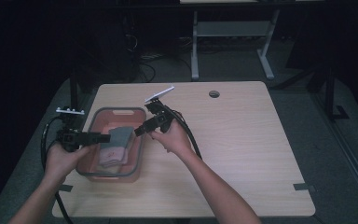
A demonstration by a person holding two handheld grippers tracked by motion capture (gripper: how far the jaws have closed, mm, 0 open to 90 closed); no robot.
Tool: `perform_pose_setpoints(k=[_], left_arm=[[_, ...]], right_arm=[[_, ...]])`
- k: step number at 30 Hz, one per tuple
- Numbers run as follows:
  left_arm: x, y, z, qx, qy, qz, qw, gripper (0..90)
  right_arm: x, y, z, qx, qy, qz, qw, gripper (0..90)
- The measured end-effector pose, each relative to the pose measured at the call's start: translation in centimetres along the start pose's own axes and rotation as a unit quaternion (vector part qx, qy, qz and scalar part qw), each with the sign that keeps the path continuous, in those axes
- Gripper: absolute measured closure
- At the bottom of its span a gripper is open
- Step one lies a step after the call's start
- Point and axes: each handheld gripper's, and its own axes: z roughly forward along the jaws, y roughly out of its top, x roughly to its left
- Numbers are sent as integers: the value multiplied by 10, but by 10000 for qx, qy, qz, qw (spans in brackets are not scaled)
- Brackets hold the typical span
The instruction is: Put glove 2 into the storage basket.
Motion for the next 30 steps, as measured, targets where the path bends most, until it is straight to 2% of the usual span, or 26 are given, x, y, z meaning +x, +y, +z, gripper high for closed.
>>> perform_pose_setpoints(k=[7, 18, 30], left_arm=[[-11, 6, 5, 5, -131, 139, 9998, 407], [-26, 13, 12, -80, -257, 211, 9994, 381], [-35, 18, 21, -128, -424, 228, 9988, 353]], right_arm=[[-7, -4, -12, -95, -54, 32, 9999, 483], [-20, -11, -30, -224, -127, 128, 9996, 450], [-33, -20, -49, -327, -217, 192, 9990, 433]])
